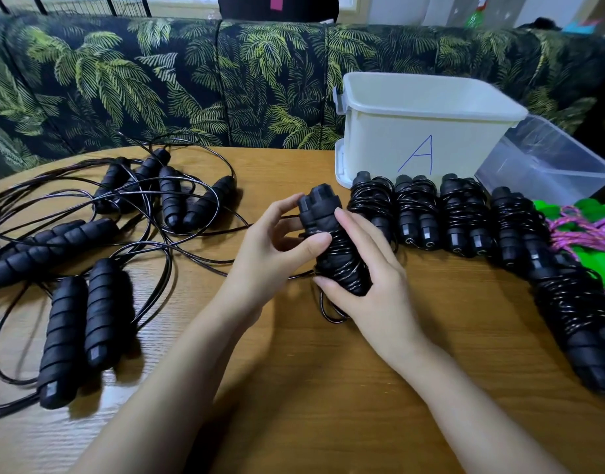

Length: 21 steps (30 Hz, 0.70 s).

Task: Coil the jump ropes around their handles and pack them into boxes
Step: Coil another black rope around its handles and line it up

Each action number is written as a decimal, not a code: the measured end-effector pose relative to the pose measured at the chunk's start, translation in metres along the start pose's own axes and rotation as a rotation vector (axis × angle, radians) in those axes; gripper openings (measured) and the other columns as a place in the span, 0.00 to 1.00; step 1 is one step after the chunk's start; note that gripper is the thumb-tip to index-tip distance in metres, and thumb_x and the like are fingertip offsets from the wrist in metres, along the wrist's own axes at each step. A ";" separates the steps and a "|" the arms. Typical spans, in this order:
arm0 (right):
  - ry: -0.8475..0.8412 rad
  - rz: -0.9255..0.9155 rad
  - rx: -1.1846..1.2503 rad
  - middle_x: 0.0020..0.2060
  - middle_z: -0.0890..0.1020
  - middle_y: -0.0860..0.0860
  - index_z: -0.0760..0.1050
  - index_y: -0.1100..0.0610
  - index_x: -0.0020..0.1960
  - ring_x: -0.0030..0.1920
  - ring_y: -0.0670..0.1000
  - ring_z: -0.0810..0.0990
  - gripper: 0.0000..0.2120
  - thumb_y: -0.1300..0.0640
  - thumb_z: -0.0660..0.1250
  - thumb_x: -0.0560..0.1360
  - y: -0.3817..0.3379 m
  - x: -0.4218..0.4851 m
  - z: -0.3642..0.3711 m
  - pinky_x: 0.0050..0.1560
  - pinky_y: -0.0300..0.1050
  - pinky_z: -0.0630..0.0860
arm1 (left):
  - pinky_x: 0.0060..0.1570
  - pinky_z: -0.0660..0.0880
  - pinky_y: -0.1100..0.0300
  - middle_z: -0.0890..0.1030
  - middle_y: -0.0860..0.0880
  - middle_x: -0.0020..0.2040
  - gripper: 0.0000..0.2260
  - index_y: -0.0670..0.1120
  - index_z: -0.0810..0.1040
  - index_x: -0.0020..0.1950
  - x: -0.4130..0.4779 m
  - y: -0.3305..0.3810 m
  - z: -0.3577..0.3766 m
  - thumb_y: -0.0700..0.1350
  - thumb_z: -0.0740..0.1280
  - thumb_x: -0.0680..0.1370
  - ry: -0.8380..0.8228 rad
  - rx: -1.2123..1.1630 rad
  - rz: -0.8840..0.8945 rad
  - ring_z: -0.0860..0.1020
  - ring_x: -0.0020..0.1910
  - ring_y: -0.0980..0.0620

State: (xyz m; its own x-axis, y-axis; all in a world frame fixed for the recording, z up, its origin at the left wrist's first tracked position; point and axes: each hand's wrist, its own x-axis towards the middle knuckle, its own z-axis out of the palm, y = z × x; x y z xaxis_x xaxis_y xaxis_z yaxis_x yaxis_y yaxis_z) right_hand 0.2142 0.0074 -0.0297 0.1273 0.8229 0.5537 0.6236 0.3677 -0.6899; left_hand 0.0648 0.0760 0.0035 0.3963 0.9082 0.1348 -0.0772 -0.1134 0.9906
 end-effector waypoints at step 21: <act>-0.112 0.150 0.307 0.73 0.68 0.41 0.60 0.40 0.75 0.74 0.39 0.64 0.37 0.58 0.73 0.73 -0.008 0.006 -0.010 0.74 0.38 0.61 | 0.41 0.79 0.61 0.81 0.51 0.46 0.24 0.60 0.76 0.63 0.004 -0.001 -0.010 0.53 0.77 0.69 0.002 0.077 0.039 0.82 0.45 0.52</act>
State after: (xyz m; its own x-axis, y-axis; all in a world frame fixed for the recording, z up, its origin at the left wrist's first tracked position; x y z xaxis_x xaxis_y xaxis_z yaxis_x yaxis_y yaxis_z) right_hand 0.2180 0.0051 -0.0166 0.1042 0.9138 0.3925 0.3415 0.3377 -0.8771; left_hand 0.0578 0.0838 0.0026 0.3924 0.9033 0.1736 -0.0222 -0.1794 0.9835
